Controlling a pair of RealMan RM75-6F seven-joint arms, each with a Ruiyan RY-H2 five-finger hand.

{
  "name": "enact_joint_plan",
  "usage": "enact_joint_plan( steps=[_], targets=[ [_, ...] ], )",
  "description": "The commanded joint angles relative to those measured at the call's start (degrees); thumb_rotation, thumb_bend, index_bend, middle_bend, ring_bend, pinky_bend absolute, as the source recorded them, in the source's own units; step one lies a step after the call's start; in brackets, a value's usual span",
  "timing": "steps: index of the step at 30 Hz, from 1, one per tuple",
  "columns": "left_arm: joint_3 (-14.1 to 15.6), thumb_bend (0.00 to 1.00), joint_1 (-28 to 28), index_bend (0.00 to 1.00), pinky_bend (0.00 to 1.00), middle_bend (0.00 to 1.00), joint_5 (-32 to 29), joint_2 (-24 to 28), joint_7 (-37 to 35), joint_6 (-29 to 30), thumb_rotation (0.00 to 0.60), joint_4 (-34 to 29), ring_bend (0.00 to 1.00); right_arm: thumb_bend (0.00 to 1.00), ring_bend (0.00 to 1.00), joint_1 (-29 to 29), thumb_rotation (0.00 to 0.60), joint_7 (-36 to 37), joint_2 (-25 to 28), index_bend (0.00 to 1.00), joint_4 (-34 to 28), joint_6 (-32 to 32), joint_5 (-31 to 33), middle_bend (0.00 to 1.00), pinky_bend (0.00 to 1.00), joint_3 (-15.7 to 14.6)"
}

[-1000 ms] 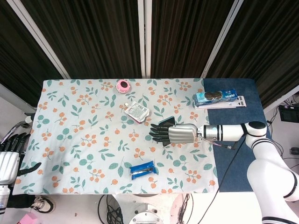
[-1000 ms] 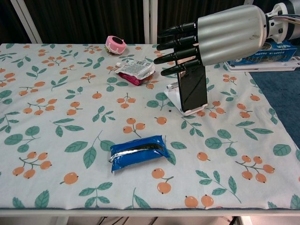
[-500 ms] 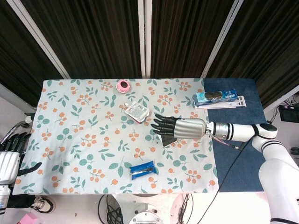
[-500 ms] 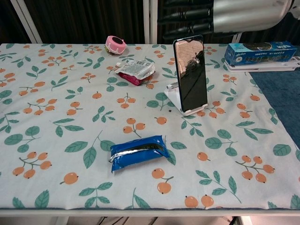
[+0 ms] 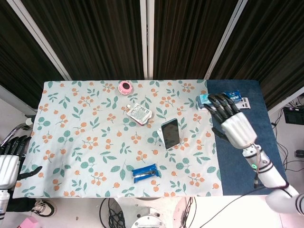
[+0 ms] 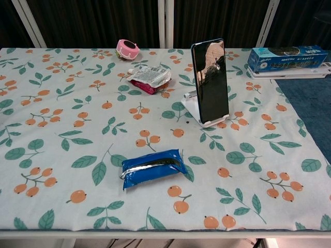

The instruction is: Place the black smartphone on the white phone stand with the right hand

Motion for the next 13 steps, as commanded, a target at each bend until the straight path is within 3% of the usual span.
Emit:
enact_joint_plan(
  steps=[1, 7, 13],
  targets=[
    [0.18, 0.0, 0.23, 0.14, 0.21, 0.14, 0.21, 0.26, 0.25, 0.27, 0.468, -0.58, 0.11, 0.18, 0.0, -14.33, 0.6, 8.7, 5.39, 0.0, -7.24, 0.05, 8.28, 0.0, 0.0, -1.43],
    [0.62, 0.0, 0.47, 0.14, 0.21, 0.14, 0.91, 0.74, 0.47, 0.55, 0.467, -1.39, 0.11, 0.18, 0.0, -22.21, 0.6, 10.15, -0.64, 0.0, 2.28, 3.47, 9.55, 0.0, 0.0, -0.81],
    [0.86, 0.0, 0.19, 0.14, 0.21, 0.14, 1.88, 0.83, 0.38, 0.48, 0.466, -1.55, 0.11, 0.18, 0.0, -26.13, 0.6, 13.22, -4.05, 0.0, 9.18, 3.23, 9.88, 0.0, 0.0, 1.15]
  ],
)
